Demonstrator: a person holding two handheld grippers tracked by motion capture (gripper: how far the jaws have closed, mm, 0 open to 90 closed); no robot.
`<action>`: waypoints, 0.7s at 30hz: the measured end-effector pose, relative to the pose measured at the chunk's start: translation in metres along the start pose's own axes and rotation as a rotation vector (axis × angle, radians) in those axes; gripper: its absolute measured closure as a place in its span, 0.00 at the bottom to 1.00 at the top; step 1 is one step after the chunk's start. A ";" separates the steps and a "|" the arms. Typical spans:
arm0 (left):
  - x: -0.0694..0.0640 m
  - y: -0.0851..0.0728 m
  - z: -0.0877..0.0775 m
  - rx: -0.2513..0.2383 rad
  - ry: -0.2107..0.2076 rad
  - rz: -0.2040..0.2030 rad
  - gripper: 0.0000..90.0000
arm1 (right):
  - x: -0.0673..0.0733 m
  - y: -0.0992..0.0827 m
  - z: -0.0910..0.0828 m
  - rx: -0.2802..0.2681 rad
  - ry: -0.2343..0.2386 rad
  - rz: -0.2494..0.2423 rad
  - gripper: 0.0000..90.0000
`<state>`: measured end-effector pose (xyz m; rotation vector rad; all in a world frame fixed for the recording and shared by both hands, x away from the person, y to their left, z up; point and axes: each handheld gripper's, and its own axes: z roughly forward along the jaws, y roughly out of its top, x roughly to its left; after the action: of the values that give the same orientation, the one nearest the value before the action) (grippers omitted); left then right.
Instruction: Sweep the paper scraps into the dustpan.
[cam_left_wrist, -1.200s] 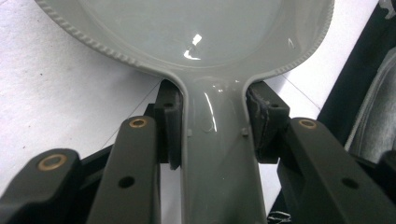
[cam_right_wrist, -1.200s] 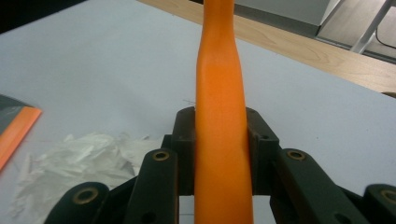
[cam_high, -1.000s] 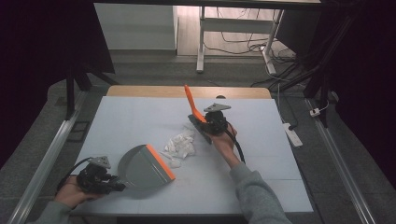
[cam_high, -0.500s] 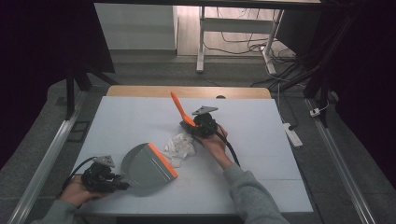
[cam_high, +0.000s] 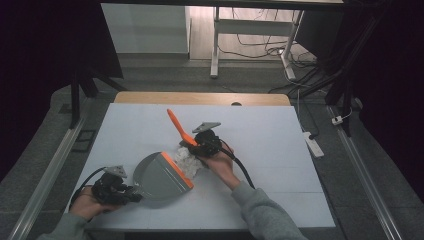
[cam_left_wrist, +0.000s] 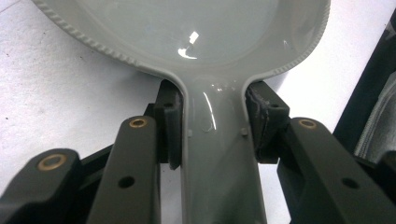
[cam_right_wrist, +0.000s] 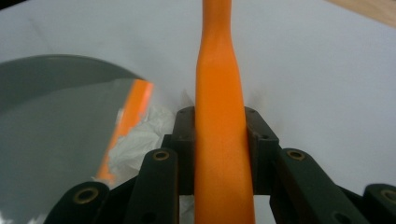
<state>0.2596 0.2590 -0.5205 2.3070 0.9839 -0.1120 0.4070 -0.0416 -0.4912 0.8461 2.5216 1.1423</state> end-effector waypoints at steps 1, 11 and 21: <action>0.000 0.000 0.000 0.000 0.002 0.001 0.68 | 0.005 0.001 0.000 0.000 0.018 0.003 0.78; 0.000 0.000 0.000 -0.001 -0.001 0.001 0.68 | 0.013 0.019 -0.033 -0.134 0.110 0.018 0.78; 0.000 0.000 0.001 -0.002 0.004 0.005 0.68 | -0.034 0.013 -0.053 -0.169 -0.017 0.112 0.78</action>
<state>0.2598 0.2587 -0.5210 2.3081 0.9799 -0.1048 0.4156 -0.0875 -0.4468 0.9571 2.3490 1.3554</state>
